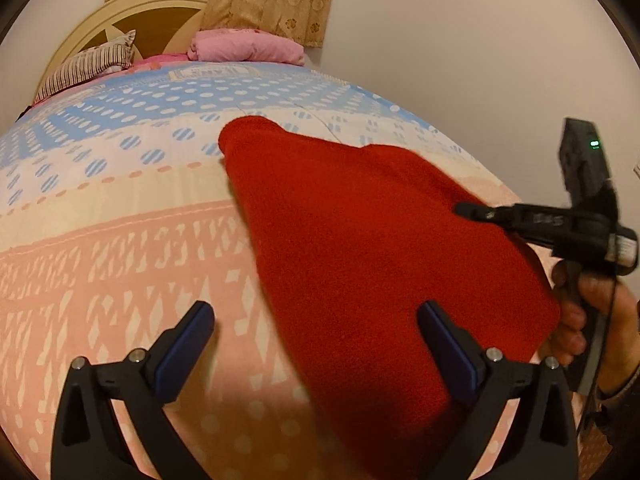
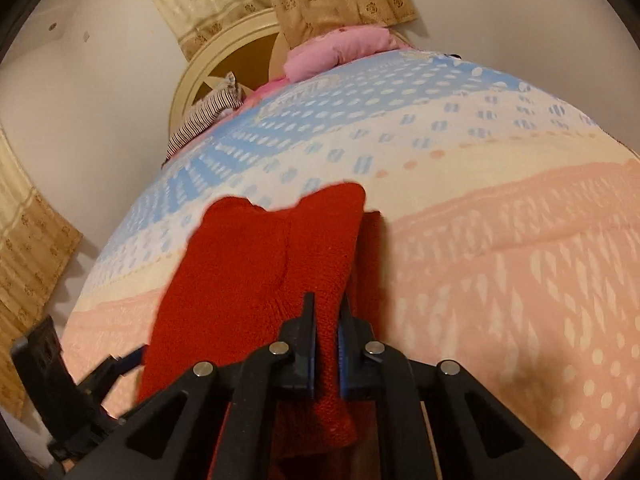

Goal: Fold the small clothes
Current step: 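Pinch and straighten the folded sweater with the right tool, then open it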

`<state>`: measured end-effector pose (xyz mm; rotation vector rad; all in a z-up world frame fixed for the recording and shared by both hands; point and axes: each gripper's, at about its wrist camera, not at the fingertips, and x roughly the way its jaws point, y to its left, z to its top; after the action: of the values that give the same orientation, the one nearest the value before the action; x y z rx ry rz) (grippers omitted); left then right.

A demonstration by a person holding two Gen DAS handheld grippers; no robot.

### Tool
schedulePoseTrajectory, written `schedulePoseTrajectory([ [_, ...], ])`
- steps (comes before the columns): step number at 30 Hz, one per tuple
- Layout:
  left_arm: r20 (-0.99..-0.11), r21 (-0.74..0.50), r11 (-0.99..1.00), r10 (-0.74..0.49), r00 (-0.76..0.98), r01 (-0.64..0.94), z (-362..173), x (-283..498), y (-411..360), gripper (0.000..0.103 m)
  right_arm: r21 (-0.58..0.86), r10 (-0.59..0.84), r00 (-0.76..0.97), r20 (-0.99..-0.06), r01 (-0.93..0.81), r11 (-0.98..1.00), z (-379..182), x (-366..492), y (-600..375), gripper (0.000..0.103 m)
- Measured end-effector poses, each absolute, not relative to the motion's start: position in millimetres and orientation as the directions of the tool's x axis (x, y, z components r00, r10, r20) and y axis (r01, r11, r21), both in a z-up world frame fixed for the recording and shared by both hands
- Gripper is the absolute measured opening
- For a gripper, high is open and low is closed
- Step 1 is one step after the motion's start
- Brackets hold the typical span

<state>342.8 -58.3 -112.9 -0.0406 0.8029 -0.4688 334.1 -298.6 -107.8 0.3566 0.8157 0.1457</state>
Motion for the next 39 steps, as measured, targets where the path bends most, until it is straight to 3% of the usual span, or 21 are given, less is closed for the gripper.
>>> schedulePoseTrajectory([
  [5,-0.696,-0.255,0.892,-0.437,0.57,0.372,-118,347,-54,0.103,0.463,0.307,0.646,-0.699,0.081,0.883,-126,350,-316,0.015],
  [6,-0.695,-0.26,0.892,-0.439,0.569,0.371,-118,347,-53,0.103,0.46,0.297,0.646,-0.703,0.095,0.883,-125,349,-319,0.028],
  [8,-0.694,-0.255,0.893,-0.436,0.574,0.37,-117,346,-54,0.103,0.427,0.251,0.661,-0.708,0.118,0.896,-118,342,-321,0.042],
  [11,-0.694,-0.257,0.893,-0.437,0.573,0.37,-118,346,-54,0.103,0.408,0.226,0.741,-0.632,0.071,0.91,-91,320,-315,0.042],
  [14,-0.688,-0.282,0.886,-0.453,0.566,0.368,-118,347,-51,0.103,0.35,0.286,0.779,-0.558,-0.092,0.932,-65,299,-283,0.042],
  [18,-0.659,-0.334,0.869,-0.493,0.568,0.366,-116,344,-42,0.103,0.355,0.467,0.668,-0.579,-0.309,0.882,-68,293,-240,0.043],
  [22,-0.643,-0.404,0.852,-0.524,0.559,0.333,-119,347,-31,0.103,0.322,0.433,0.61,-0.664,-0.289,0.902,-105,300,-236,0.043],
  [27,-0.681,-0.353,0.875,-0.483,0.55,0.331,-121,347,-43,0.103,0.349,0.474,0.6,-0.645,-0.321,0.88,-98,296,-246,0.043],
  [29,-0.692,-0.329,0.882,-0.468,0.55,0.337,-121,346,-47,0.103,0.376,0.489,0.644,-0.588,-0.317,0.871,-86,294,-260,0.043],
  [31,-0.691,-0.331,0.881,-0.47,0.549,0.337,-121,346,-46,0.103,0.407,0.454,0.705,-0.545,-0.251,0.878,-79,299,-279,0.046],
  [33,-0.691,-0.336,0.879,-0.473,0.546,0.337,-122,346,-46,0.103,0.475,0.435,0.716,-0.546,-0.164,0.865,-84,314,-301,0.061],
  [39,-0.689,-0.341,0.877,-0.479,0.544,0.339,-122,347,-45,0.103,0.562,0.433,0.643,-0.632,-0.004,0.827,-119,361,-339,0.061],
])
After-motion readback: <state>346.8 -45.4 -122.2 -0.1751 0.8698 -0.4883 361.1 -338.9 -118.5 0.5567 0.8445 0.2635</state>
